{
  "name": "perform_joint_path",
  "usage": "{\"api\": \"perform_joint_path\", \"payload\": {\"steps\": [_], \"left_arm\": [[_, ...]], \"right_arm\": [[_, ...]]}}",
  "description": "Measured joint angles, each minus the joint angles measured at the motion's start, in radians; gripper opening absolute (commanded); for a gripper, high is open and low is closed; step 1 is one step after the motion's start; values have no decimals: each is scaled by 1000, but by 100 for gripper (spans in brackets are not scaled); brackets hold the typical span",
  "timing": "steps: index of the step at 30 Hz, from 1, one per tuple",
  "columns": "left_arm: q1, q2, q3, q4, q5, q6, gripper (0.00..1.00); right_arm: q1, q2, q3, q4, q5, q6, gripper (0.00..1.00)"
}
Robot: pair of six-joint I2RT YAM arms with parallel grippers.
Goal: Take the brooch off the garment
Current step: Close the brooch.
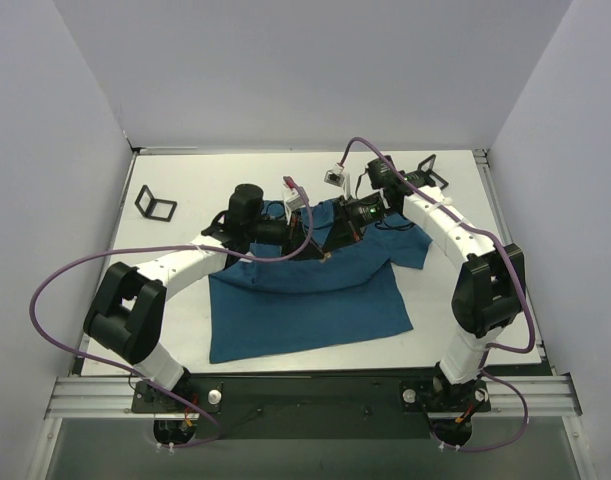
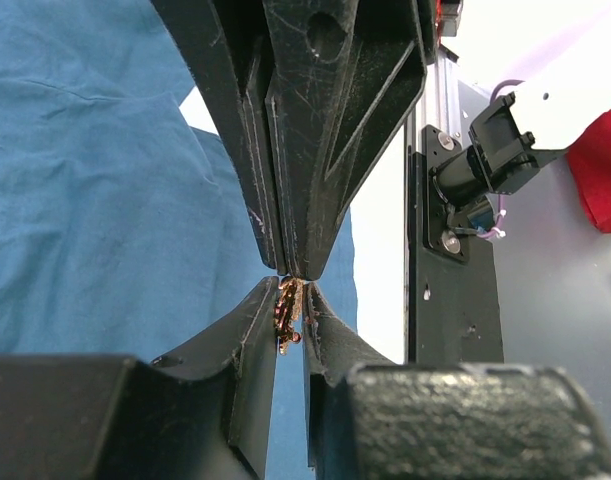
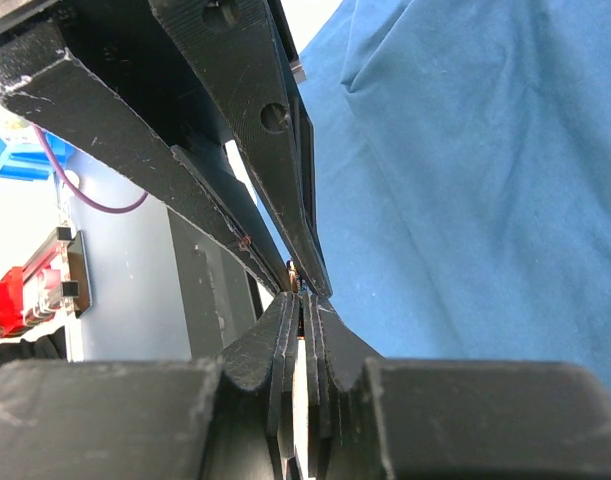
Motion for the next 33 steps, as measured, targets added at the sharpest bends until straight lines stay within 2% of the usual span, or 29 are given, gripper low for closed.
{"api": "perform_joint_path", "payload": {"steps": [20, 33], "left_arm": [[0, 0, 43, -116, 56, 102, 25], [10, 0, 40, -91, 87, 65, 37]], "right_arm": [[0, 0, 0, -21, -23, 1, 0], [-2, -1, 0, -21, -27, 3, 0]]}}
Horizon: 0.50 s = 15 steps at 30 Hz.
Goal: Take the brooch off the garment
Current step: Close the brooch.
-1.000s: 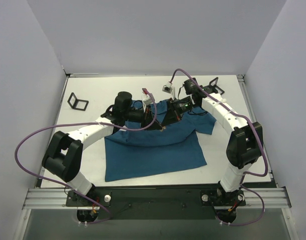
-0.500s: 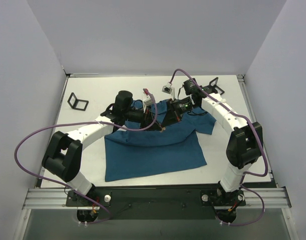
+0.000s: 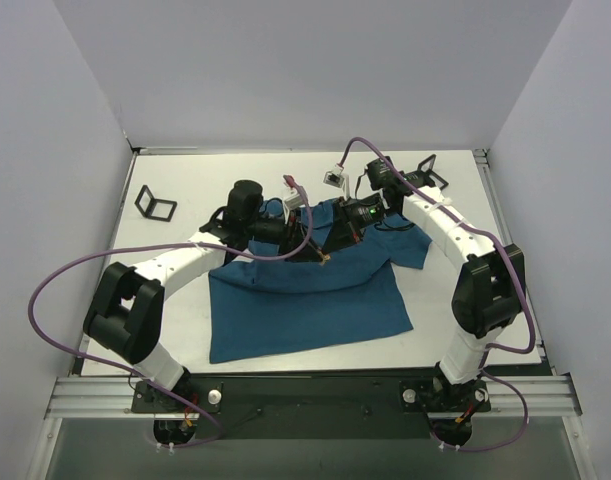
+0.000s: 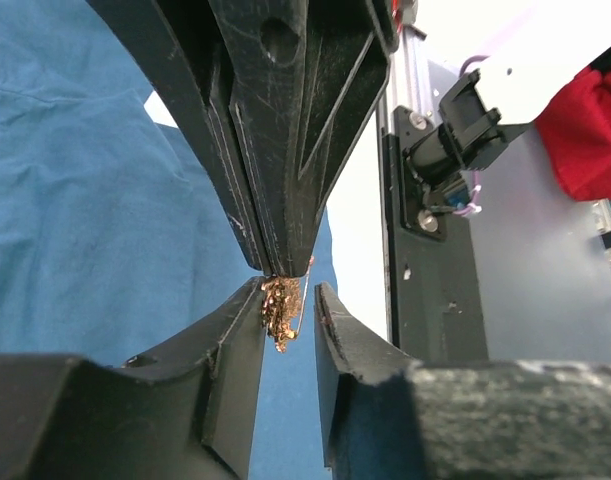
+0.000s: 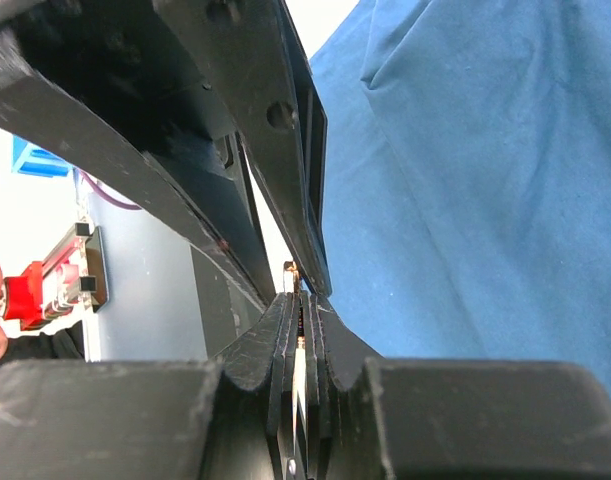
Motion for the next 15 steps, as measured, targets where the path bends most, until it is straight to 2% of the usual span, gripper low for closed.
{"api": "perform_joint_path", "payload": {"steps": [5, 15], "left_arm": [[24, -2, -11, 70, 35, -59, 43], [60, -14, -32, 151, 64, -124, 44]], "right_arm": [[0, -1, 0, 1, 10, -2, 0], [51, -24, -22, -2, 130, -64, 0]]}}
